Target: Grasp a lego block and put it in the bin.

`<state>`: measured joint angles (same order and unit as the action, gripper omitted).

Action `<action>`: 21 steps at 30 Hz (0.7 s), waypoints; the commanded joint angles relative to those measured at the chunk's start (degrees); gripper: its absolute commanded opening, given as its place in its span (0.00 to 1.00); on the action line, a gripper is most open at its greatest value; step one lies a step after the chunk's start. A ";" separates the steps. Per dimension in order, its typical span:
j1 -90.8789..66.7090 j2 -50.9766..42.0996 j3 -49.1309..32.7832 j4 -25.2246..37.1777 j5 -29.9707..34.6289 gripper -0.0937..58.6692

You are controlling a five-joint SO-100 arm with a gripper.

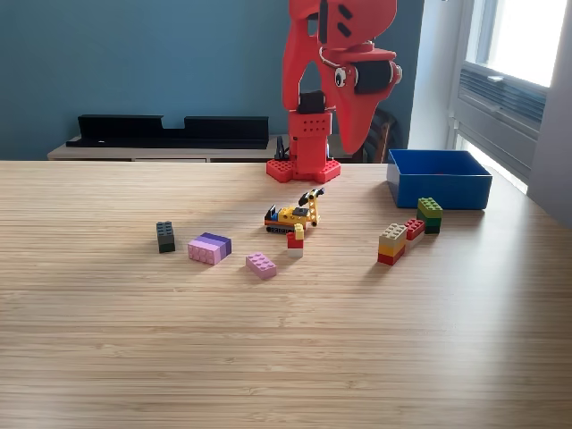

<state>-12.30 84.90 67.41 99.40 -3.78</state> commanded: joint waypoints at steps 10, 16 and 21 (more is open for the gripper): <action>11.25 1.58 -6.24 2.29 0.18 0.00; 23.91 1.32 -9.14 2.20 3.60 0.00; 35.33 0.62 -16.00 2.11 9.05 0.00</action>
<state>16.00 84.90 58.80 99.40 2.11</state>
